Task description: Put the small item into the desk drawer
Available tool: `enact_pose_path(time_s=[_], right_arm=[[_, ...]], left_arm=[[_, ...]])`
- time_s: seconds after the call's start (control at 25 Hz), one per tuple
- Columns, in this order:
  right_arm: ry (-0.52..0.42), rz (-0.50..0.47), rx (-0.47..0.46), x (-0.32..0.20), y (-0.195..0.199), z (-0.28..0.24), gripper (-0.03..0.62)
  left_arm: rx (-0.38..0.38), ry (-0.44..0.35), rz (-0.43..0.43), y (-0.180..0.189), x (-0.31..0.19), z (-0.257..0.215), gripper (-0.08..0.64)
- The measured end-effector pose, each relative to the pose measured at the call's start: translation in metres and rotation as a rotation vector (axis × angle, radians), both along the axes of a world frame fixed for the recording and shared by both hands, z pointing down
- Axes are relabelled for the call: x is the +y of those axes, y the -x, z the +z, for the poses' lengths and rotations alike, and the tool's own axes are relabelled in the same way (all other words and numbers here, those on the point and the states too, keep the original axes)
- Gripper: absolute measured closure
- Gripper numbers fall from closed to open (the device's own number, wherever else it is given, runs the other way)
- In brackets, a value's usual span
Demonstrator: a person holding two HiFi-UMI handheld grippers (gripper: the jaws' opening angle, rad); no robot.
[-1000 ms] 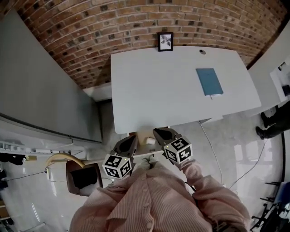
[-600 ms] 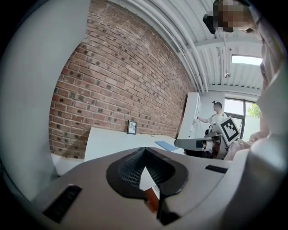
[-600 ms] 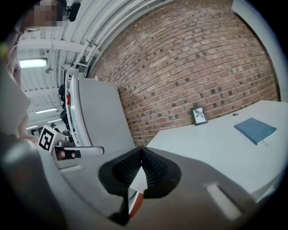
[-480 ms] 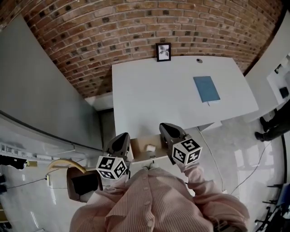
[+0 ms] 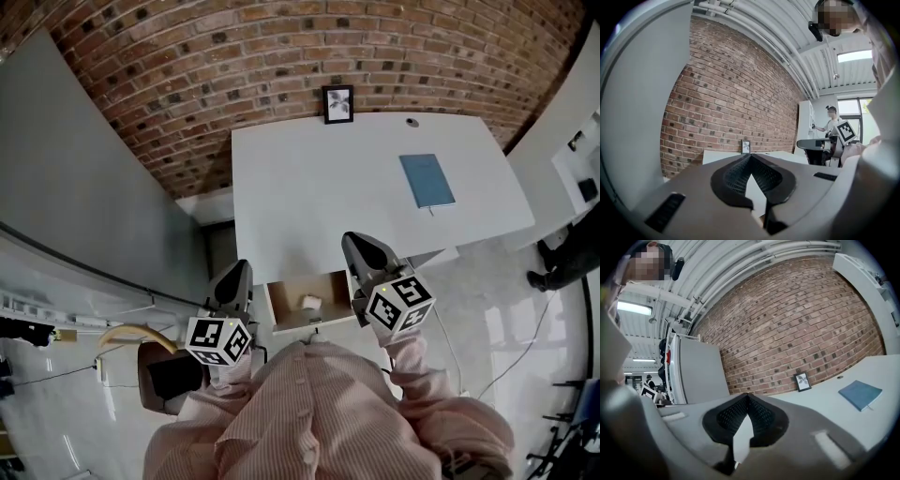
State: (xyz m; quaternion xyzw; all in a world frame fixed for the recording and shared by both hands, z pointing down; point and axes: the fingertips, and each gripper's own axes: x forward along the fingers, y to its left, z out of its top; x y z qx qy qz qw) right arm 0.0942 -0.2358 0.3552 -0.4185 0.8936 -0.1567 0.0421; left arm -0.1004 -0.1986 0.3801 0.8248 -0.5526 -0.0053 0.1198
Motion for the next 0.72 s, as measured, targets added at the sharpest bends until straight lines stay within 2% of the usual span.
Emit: enact_pose_path(time_s=[0.4, 0.72], right_arm=[[-0.004, 0.068, -0.001, -0.006, -0.020, -0.003, 0.586], [-0.008, 0.093, 0.016, -0.007, -0.026, 0.000, 0.587]], left_arm=[[-0.016, -0.030, -0.082, 0.023, 0.001, -0.010, 0.560], [-0.031, -0.037, -0.099, 0.029, 0.002, -0.012, 0.560]])
